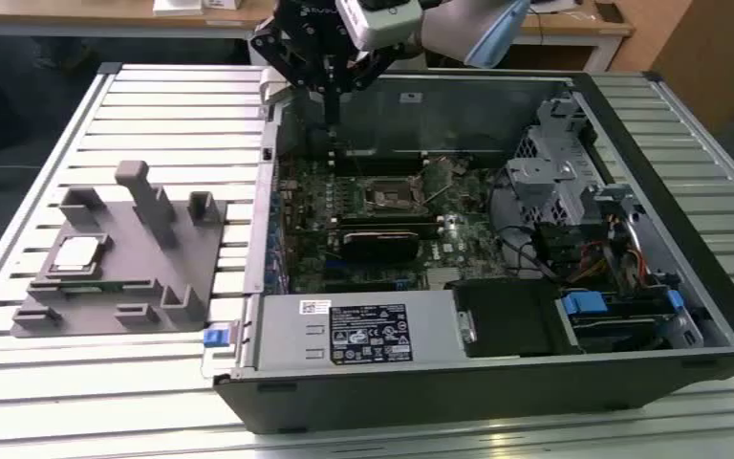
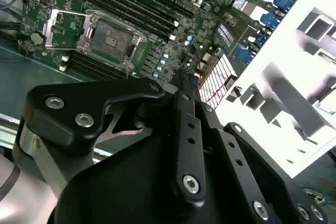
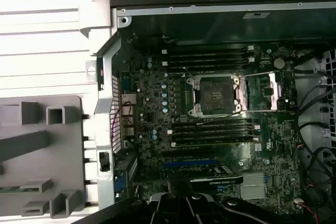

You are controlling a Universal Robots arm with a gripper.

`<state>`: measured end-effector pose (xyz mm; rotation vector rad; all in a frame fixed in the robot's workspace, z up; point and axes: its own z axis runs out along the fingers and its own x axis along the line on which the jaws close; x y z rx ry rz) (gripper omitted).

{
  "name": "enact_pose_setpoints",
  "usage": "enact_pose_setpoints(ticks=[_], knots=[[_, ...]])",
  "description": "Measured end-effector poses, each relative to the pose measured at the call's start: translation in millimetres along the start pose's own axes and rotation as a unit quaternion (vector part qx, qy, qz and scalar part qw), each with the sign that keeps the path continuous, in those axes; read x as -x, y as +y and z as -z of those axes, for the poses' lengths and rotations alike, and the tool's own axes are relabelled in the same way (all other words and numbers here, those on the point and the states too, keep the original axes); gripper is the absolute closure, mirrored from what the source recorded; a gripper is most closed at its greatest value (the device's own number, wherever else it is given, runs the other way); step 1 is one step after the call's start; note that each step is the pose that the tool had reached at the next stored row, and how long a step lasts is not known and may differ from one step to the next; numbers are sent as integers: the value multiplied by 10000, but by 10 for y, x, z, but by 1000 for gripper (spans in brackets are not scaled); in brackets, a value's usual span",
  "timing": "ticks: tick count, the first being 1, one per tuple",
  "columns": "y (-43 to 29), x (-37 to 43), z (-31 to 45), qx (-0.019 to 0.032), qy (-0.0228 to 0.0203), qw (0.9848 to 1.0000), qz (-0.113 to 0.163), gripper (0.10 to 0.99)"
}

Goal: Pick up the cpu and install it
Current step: 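Reach for the cpu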

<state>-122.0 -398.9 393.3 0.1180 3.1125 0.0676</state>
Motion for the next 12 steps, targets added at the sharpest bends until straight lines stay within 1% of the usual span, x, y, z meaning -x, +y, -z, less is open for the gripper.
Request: enact_pose_setpoints(ticks=[4, 12], knots=[[0, -2, 0, 0, 0, 10000, 0, 980], [-3, -37, 0, 0, 0, 10000, 0, 980]])
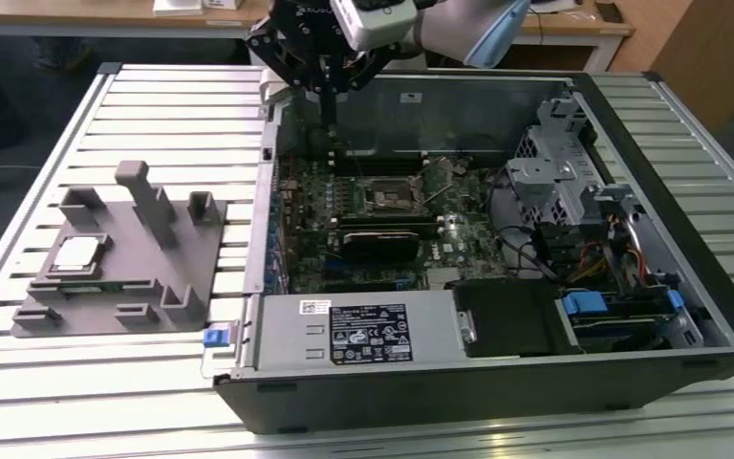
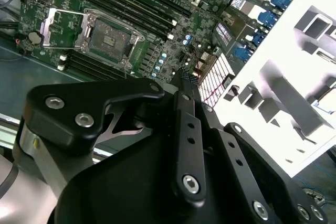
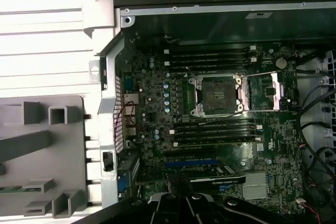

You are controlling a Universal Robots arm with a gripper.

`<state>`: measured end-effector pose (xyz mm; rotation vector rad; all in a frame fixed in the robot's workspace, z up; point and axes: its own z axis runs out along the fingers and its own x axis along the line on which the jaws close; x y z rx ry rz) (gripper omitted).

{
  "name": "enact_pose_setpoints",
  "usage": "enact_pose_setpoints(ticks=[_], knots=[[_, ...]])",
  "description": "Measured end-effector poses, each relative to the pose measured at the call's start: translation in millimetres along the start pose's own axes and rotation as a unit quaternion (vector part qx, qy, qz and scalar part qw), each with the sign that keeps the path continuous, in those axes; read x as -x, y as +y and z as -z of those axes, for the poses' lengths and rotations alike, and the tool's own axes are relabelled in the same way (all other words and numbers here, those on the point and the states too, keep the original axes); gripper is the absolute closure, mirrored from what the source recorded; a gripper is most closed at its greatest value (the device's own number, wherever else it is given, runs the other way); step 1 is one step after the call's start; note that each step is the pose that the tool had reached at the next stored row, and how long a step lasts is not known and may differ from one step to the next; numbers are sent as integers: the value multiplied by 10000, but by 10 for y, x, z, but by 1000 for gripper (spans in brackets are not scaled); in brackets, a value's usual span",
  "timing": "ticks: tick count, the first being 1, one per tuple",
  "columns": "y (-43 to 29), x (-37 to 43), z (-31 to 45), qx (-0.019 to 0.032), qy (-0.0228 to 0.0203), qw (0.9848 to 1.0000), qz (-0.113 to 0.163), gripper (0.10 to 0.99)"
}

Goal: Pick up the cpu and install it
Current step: 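Reach for the cpu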

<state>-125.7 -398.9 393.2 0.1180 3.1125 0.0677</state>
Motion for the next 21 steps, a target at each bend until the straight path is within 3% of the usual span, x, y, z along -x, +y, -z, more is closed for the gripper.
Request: enact_pose_setpoints(ticks=[21], knots=[[-9, -101, -21, -3, 31, 10000, -1, 980]])
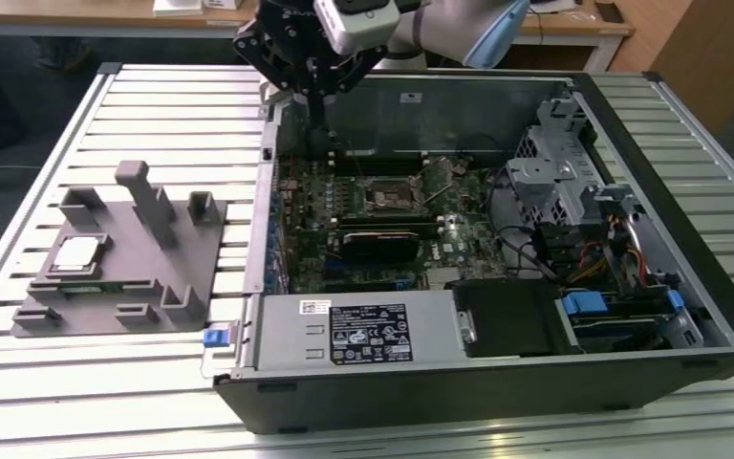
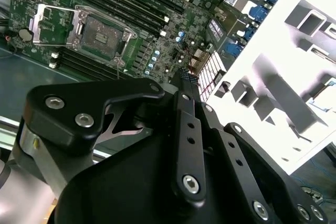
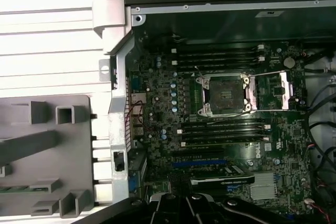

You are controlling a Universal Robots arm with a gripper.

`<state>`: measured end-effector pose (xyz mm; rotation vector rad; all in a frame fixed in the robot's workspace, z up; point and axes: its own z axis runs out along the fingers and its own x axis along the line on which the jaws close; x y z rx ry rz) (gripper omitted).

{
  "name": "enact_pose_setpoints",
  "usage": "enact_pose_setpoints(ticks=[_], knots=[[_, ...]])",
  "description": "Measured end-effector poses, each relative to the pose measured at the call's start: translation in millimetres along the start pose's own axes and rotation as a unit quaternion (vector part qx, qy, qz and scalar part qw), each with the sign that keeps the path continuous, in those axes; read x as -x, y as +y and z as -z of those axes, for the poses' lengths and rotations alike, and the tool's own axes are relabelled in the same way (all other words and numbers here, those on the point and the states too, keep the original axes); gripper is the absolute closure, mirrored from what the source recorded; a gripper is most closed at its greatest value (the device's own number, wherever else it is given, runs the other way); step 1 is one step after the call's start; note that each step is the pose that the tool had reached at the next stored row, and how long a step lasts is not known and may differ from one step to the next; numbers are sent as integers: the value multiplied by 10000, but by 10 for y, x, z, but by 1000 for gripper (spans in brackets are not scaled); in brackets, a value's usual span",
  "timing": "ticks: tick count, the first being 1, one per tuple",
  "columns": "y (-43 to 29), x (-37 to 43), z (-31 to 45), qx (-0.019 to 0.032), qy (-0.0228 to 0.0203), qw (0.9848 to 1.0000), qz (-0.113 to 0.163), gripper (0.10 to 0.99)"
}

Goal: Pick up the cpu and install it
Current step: 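Reach for the cpu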

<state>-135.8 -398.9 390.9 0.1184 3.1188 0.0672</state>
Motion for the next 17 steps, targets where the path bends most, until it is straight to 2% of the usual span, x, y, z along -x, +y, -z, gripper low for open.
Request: enact_pose_setpoints(ticks=[17], knots=[[-9, -111, -7, 1, 2, 10000, 0, 980]])
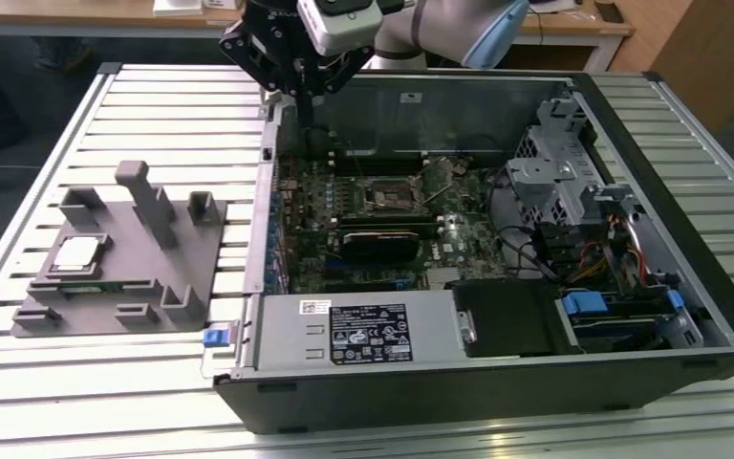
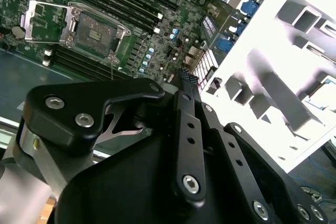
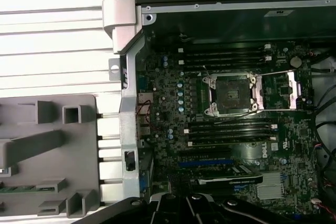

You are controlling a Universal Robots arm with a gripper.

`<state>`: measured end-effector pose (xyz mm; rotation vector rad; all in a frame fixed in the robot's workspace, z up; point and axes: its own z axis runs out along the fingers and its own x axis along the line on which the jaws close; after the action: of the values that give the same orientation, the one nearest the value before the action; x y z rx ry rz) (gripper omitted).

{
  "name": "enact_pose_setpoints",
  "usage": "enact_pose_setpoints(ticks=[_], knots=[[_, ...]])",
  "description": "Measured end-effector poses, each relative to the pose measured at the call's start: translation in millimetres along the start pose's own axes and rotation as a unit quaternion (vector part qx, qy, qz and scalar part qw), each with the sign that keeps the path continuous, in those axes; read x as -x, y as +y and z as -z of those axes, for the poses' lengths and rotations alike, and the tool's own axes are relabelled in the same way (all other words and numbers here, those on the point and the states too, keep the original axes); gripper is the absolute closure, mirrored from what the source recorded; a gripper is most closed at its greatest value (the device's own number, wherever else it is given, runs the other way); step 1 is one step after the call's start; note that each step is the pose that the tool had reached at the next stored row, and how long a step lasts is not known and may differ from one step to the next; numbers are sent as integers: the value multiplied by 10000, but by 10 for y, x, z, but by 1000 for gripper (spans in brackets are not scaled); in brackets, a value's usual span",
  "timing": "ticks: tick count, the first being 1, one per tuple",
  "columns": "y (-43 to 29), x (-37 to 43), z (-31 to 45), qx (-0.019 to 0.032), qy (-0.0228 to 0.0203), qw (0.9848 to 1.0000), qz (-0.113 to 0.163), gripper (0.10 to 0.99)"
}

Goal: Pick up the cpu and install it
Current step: 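Reach for the cpu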

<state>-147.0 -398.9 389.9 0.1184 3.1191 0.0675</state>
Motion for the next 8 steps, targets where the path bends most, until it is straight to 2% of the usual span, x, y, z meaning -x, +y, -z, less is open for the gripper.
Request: enact_pose_setpoints(ticks=[8], knots=[[-5, -59, -2, 0, 0, 10000, 0, 980]])
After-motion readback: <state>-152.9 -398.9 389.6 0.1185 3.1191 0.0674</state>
